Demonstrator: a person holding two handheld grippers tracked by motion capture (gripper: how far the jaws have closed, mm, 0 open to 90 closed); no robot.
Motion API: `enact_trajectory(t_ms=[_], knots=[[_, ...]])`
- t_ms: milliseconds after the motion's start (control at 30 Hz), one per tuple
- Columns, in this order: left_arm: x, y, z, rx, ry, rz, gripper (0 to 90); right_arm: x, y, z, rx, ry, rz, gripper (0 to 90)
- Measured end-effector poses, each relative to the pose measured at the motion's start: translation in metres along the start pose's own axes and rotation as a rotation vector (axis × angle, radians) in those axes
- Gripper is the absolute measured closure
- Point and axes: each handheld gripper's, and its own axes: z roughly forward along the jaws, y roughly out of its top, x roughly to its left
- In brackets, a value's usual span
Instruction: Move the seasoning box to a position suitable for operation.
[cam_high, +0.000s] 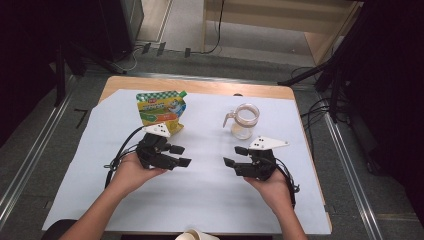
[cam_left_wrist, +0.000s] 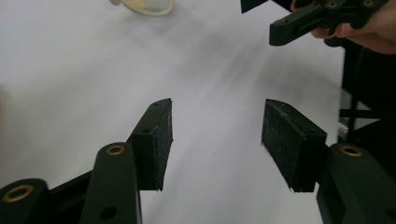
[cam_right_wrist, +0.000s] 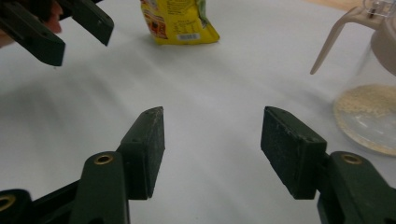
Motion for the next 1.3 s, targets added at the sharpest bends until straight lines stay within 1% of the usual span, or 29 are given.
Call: enact_trajectory(t_ms=[33,100,133,167,200,267,300,333,367,400,433,467,500,567,600,633,667,700,767,833,900,933,967,1033,1100,1133,1300], knots=[[0.0,0.0,0.0,0.0,0.0,0.0,45.3,0.0,0.0,0.0,0.0,0.0,0.0,43.4],[-0.002,-0.0009,-0.001,0.006,0.017,0.031,45.2,-0.002,0.001,-0.0024,-0.01,0.005,0.012,43.9],[-0.0028,-0.0022,-0.0012,0.016,0.037,0.064,45.0,-0.0027,0.0009,-0.0047,-0.021,0.004,0.009,44.2],[-0.0028,-0.0022,-0.0012,0.016,0.037,0.064,44.9,-0.003,0.0008,-0.0053,-0.017,0.001,0.008,44.2],[-0.0021,-0.0039,-0.0002,0.021,0.052,0.074,45.0,-0.0033,0.0004,-0.0056,-0.015,0.0,0.005,44.2],[-0.001,-0.0043,0.0,0.021,0.05,0.068,45.3,-0.0041,-0.0008,-0.0059,-0.008,-0.003,0.002,44.4],[0.0021,-0.0042,0.0003,0.024,0.017,0.037,46.2,-0.0046,-0.0014,-0.0061,0.002,0.0,0.0,44.9],[0.0025,-0.0038,0.0005,0.02,0.003,0.016,46.7,-0.0046,-0.002,-0.006,0.011,-0.006,-0.009,45.5],[0.0026,-0.0037,0.0003,0.018,-0.002,0.014,46.9,-0.0041,-0.0025,-0.0061,0.019,-0.011,-0.022,46.5],[0.0022,-0.0038,0.0006,0.019,0.002,0.019,47.0,-0.0033,-0.0027,-0.0062,0.023,-0.013,-0.029,46.6],[0.0015,-0.004,0.0012,0.027,0.016,0.029,47.1,-0.0024,-0.0027,-0.0063,0.023,-0.013,-0.034,46.6],[0.0015,-0.004,0.0012,0.027,0.016,0.029,47.1,-0.002,-0.0026,-0.0061,0.024,-0.013,-0.038,46.4],[0.0009,-0.0049,0.0024,0.043,0.034,0.055,47.1,-0.0014,-0.0024,-0.0058,0.027,-0.014,-0.037,45.7],[0.0008,-0.0053,0.0029,0.044,0.034,0.061,46.8,-0.0014,-0.0024,-0.0052,0.035,-0.015,-0.037,45.4],[0.0007,-0.0057,0.0034,0.044,0.04,0.067,46.8,-0.0016,-0.0026,-0.0039,0.036,-0.016,-0.035,45.3],[-0.0002,-0.0056,0.0036,0.048,0.058,0.079,47.2,-0.0024,-0.0034,-0.0015,0.054,-0.017,-0.03,45.3],[-0.001,-0.0057,0.0035,0.047,0.063,0.086,47.1,-0.0025,-0.0039,-0.0002,0.064,-0.017,-0.03,45.3],[-0.001,-0.0057,0.0035,0.047,0.063,0.086,47.0,-0.0025,-0.0039,-0.0002,0.064,-0.017,-0.03,45.3],[-0.0018,-0.0062,0.0038,0.047,0.067,0.099,46.8,-0.0025,-0.0051,0.0019,0.066,-0.013,-0.038,45.7],[-0.002,-0.0064,0.0043,0.058,0.07,0.101,45.9,-0.0022,-0.0052,0.0021,0.069,-0.013,-0.039,46.4],[-0.0018,-0.007,0.0049,0.062,0.072,0.102,45.9,-0.0022,-0.0049,0.0017,0.064,-0.011,-0.031,46.4],[-0.0015,-0.0071,0.0048,0.066,0.072,0.106,45.8,-0.0029,-0.0046,0.0006,0.057,-0.004,-0.017,46.4],[-0.0014,-0.0072,0.0046,0.063,0.072,0.107,45.8,-0.0029,-0.0046,0.0006,0.057,-0.004,-0.017,46.4],[0.0001,-0.0073,0.0042,0.052,0.063,0.097,45.3,-0.0045,-0.0052,-0.0007,0.047,-0.007,0.0,46.4],[0.0009,-0.0075,0.0042,0.054,0.056,0.093,45.1,-0.0054,-0.0059,-0.0013,0.041,-0.004,0.001,46.4],[0.002,-0.0078,0.0042,0.057,0.052,0.091,45.1,-0.0068,-0.007,-0.0025,0.028,-0.007,0.0,46.9],[0.0037,-0.0087,0.003,0.057,0.048,0.08,45.1,-0.0098,-0.0066,-0.0044,0.021,-0.018,0.004,46.4]])
